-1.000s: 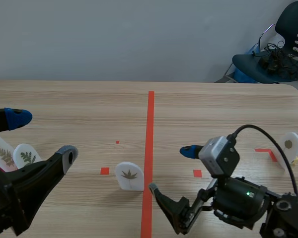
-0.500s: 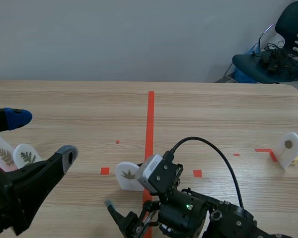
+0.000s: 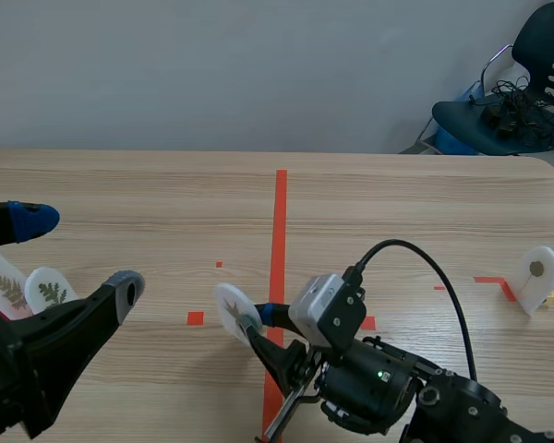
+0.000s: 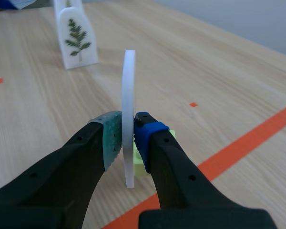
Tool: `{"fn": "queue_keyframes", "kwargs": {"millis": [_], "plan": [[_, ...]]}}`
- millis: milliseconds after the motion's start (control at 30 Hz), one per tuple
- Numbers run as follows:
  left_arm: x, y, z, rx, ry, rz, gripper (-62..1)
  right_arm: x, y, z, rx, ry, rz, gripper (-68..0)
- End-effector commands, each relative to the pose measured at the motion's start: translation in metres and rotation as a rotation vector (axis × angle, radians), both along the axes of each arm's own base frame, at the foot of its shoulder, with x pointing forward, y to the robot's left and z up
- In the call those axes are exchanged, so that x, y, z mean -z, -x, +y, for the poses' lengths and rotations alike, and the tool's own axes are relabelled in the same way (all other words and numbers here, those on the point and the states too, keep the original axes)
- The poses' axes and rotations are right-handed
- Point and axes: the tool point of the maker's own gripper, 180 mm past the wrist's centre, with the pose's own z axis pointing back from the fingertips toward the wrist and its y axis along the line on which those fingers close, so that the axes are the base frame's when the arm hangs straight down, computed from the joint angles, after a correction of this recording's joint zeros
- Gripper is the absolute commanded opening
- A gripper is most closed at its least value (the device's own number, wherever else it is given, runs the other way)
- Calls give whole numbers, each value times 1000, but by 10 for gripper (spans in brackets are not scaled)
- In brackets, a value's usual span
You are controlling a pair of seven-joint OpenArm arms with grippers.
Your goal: Do the leaf sorting experiment
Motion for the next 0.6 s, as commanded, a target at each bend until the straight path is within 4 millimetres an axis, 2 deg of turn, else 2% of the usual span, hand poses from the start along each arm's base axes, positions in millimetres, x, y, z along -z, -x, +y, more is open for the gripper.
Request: {"fn": "queue_keyframes", "kwargs": {"millis": [0, 100, 200, 400, 500, 567], "plan": [[-7, -1, -2, 1, 20, -22, 14, -20, -16, -24, 70, -39, -40, -601], [-7, -1, -2, 1, 20, -22, 14, -29, -25, -62, 190, -80, -25, -600], [-7, -1, -2, 1, 20, -22, 14, -29, -25, -103, 308, -78, -15, -600], [-7, -1, -2, 1, 20, -22, 14, -30, -30, -195, 590, -71, -1, -598], [-7, -1, -2, 1, 20, -22, 14, -26, -33, -231, 700, -48, 38, -598], [-7, -1, -2, 1, 20, -22, 14, -24, -34, -248, 759, -67, 57, -598]]}}
